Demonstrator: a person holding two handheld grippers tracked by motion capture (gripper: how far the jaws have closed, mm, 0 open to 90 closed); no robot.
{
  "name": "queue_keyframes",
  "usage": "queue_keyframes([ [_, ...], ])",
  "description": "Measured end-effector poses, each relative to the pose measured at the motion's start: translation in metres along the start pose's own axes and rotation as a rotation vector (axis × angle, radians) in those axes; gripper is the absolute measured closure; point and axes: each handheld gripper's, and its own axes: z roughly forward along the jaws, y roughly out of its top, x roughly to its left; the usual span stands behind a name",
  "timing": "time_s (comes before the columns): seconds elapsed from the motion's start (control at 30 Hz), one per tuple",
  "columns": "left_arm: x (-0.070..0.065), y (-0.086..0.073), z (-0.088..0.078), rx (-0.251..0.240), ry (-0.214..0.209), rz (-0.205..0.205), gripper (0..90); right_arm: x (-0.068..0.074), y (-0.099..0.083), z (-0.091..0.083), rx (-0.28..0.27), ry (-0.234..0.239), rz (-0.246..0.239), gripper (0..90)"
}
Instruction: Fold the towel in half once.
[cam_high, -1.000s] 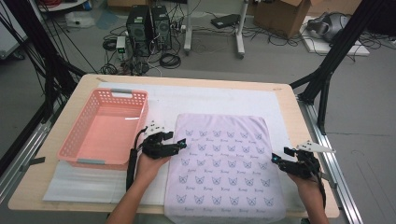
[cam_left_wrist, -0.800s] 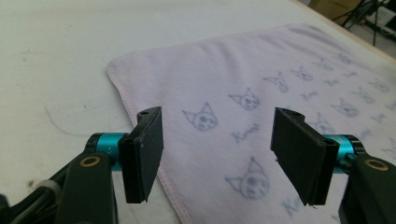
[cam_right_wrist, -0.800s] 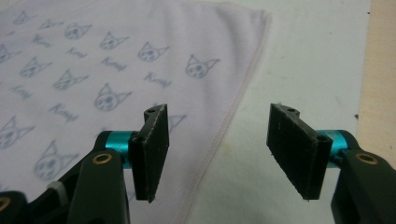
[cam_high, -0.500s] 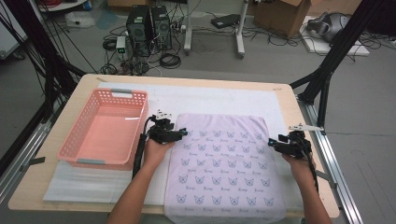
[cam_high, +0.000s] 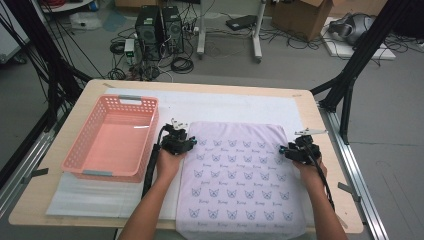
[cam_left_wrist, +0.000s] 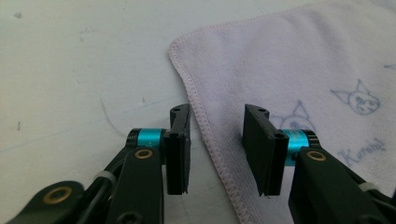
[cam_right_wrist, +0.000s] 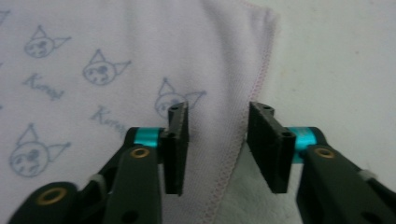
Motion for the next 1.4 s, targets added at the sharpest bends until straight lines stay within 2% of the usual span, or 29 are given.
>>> queue_keyframes([
  [0.03, -0.003, 0.0, 0.0, -0.001, -0.024, 0.04, 74.4, 0.001, 0.0, 0.0, 0.002, 0.01, -0.005, 67.0],
  [0.07, -0.003, 0.0, 0.0, -0.001, -0.024, 0.04, 81.0, 0.001, 0.0, 0.0, 0.003, 0.014, 0.0, 71.2],
  [0.1, -0.006, 0.0, 0.0, -0.001, -0.021, 0.068, 83.7, 0.002, 0.0, -0.001, 0.005, 0.022, 0.003, 76.6],
  [0.13, -0.007, 0.0, 0.0, -0.001, -0.02, 0.079, 84.8, 0.002, 0.0, -0.001, 0.004, 0.031, -0.003, 80.5],
  [0.17, -0.003, 0.0, 0.0, 0.0, -0.047, 0.033, 85.2, 0.002, 0.0, -0.001, 0.007, 0.035, -0.006, 82.6],
  [0.2, -0.003, 0.0, 0.0, 0.0, -0.047, 0.033, 85.8, 0.002, 0.0, -0.001, 0.007, 0.035, -0.006, 82.6],
  [0.27, 0.002, 0.0, -0.001, 0.0, -0.068, -0.024, 86.6, 0.001, 0.001, -0.001, 0.01, 0.043, -0.02, 85.3],
  [0.3, 0.004, 0.001, -0.002, -0.021, -0.052, -0.041, 86.7, 0.0, 0.001, -0.002, 0.005, 0.035, -0.017, 85.5],
  [0.33, 0.004, 0.001, -0.002, -0.021, -0.052, -0.041, 86.9, -0.001, 0.001, -0.002, -0.001, 0.023, -0.013, 85.7],
  [0.37, 0.01, 0.004, -0.007, -0.08, -0.053, -0.083, 87.0, -0.004, 0.002, -0.003, -0.015, 0.022, 0.003, 85.8],
  [0.4, 0.014, 0.007, -0.009, -0.083, -0.064, -0.103, 87.0, -0.007, 0.002, -0.004, -0.033, 0.025, 0.022, 85.9],
  [0.47, 0.016, 0.011, -0.01, -0.073, -0.074, -0.109, 87.1, -0.009, 0.003, -0.005, -0.053, 0.021, 0.03, 86.1],
  [0.5, 0.016, 0.015, -0.011, -0.085, -0.079, -0.107, 87.1, -0.01, 0.006, -0.007, -0.068, 0.016, 0.027, 86.2],
  [0.53, 0.017, 0.024, -0.014, -0.119, -0.083, -0.118, 87.1, -0.01, 0.008, -0.007, -0.073, 0.008, 0.022, 86.2],
  [0.57, 0.017, 0.024, -0.014, -0.119, -0.083, -0.118, 87.2, -0.011, 0.011, -0.009, -0.085, 0.001, 0.024, 86.2],
  [0.63, 0.02, 0.038, -0.014, -0.149, -0.071, -0.135, 87.2, -0.015, 0.016, -0.013, -0.128, 0.007, 0.051, 86.2],
  [0.73, 0.024, 0.045, -0.013, -0.161, -0.079, -0.167, 87.2, -0.022, 0.024, -0.02, -0.199, 0.021, 0.096, 86.2],
  [0.8, 0.025, 0.048, -0.015, -0.19, -0.1, -0.195, 87.2, -0.022, 0.029, -0.023, -0.218, 0.016, 0.088, 86.2],
  [1.0, 0.026, 0.045, -0.021, -0.168, -0.135, -0.182, 87.0, -0.023, 0.027, -0.028, -0.221, 0.049, 0.089, 86.0],
  [1.17, 0.02, 0.039, -0.036, -0.171, -0.159, -0.161, 86.9, -0.02, 0.019, -0.041, -0.227, 0.104, 0.087, 85.4],
  [1.23, 0.015, 0.032, -0.047, -0.18, -0.184, -0.158, 86.9, -0.019, 0.014, -0.048, -0.231, 0.108, 0.076, 85.4],
  [1.27, 0.015, 0.032, -0.047, -0.18, -0.184, -0.158, 86.8, -0.018, 0.011, -0.051, -0.236, 0.11, 0.072, 85.4],
  [1.3, 0.013, 0.029, -0.051, -0.181, -0.19, -0.151, 86.8, -0.018, 0.011, -0.051, -0.236, 0.11, 0.072, 85.4],
  [1.33, 0.009, 0.025, -0.058, -0.167, -0.2, -0.113, 86.9, -0.015, 0.004, -0.058, -0.241, 0.121, 0.07, 85.4],
  [1.4, 0.007, 0.022, -0.063, -0.181, -0.206, -0.109, 86.9, -0.012, -0.003, -0.065, -0.243, 0.128, 0.065, 85.4],
])
